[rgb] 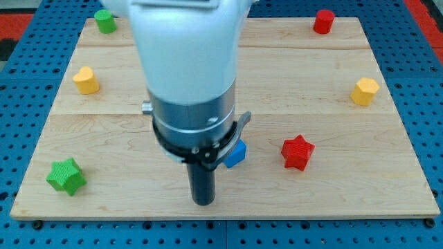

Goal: Move the green star to the left side of the blue cube

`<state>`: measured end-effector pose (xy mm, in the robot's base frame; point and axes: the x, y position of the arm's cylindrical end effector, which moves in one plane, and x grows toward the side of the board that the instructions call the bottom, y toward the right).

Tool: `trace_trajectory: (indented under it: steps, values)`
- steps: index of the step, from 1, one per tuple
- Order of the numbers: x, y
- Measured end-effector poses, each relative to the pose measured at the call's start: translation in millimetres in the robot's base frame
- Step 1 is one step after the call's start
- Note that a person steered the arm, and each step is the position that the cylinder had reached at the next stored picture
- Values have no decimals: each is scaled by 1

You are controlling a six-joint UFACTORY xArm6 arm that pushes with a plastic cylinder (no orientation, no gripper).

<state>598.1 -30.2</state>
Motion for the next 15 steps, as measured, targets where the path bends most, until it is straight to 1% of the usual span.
trace_trajectory:
  steps: [1,2,3,4,5,6,7,8,9,11,12,13,14,15]
  values:
    - [-33,-2]
    - [-47,-40]
    - [-47,-93]
    - [-29,-126]
    - [5,-145]
    - [20,-176]
    - [17,-215]
    - [2,-220]
    - [-6,-205]
    - [-54,-174]
    - [-48,-204]
    - [-70,-246]
    - [-104,-227]
    - [-105,-166]
